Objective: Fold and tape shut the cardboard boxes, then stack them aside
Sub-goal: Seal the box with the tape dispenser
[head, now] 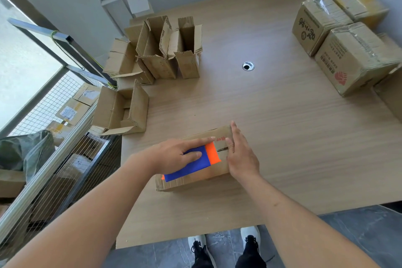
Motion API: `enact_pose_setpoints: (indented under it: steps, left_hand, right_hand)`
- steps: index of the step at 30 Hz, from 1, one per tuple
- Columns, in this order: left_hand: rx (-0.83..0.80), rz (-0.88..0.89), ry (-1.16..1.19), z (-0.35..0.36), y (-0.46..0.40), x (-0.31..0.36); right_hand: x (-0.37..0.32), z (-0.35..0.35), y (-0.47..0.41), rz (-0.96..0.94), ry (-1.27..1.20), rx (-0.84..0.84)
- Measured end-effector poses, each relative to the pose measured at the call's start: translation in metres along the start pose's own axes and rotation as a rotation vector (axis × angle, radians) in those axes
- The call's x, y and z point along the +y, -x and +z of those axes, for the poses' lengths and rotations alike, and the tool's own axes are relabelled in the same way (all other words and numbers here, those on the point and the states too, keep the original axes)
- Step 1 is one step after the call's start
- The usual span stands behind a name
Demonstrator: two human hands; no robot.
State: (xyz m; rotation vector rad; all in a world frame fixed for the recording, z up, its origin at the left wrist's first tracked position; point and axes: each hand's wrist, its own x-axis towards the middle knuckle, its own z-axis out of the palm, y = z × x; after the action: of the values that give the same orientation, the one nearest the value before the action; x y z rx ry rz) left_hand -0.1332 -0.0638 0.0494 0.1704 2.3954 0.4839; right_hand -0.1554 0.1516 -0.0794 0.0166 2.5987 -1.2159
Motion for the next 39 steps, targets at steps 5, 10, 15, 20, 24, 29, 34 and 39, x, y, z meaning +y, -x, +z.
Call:
enact_pose_setpoints:
  steps: [5,10,15,20,24,29,34,39]
  left_hand:
    - [-0.097,0.027,-0.004,-0.024,0.009,-0.009]
    - [-0.172,0.03,0.026,-0.039,0.035,-0.05]
    - [-0.169,-0.022,0.098,-0.037,0.063,-0.1]
    - [-0.161,-0.144,0.167,-0.03,0.09,-0.159]
    - [-0.154,-0.189,0.215,-0.018,0.096,-0.182]
    - [-0.128,-0.13,0.183,0.0,0.079,-0.185]
    - [-0.14,-0.062,0.159,0.008,0.068,-0.177]
    - [-0.055,-0.006,0.194,0.025,0.06,-0.164]
  right_hand:
    - [-0.001,0.0,-0.002,-0.002,0.021,0.007]
    - [-0.002,0.001,-0.003,0.009,0.075,0.018]
    - [-0.006,0.003,-0.005,0.037,0.127,0.027]
    - [-0.012,0.003,-0.002,0.052,0.145,0.026]
    - [-0.013,0.005,-0.002,0.067,0.182,0.06]
    - [-0.011,0.007,-0.001,0.052,0.294,0.09]
    - [-0.032,0.013,-0.005,0.046,0.727,0.345]
    - [-0.095,0.06,0.023,-0.036,0.695,0.236]
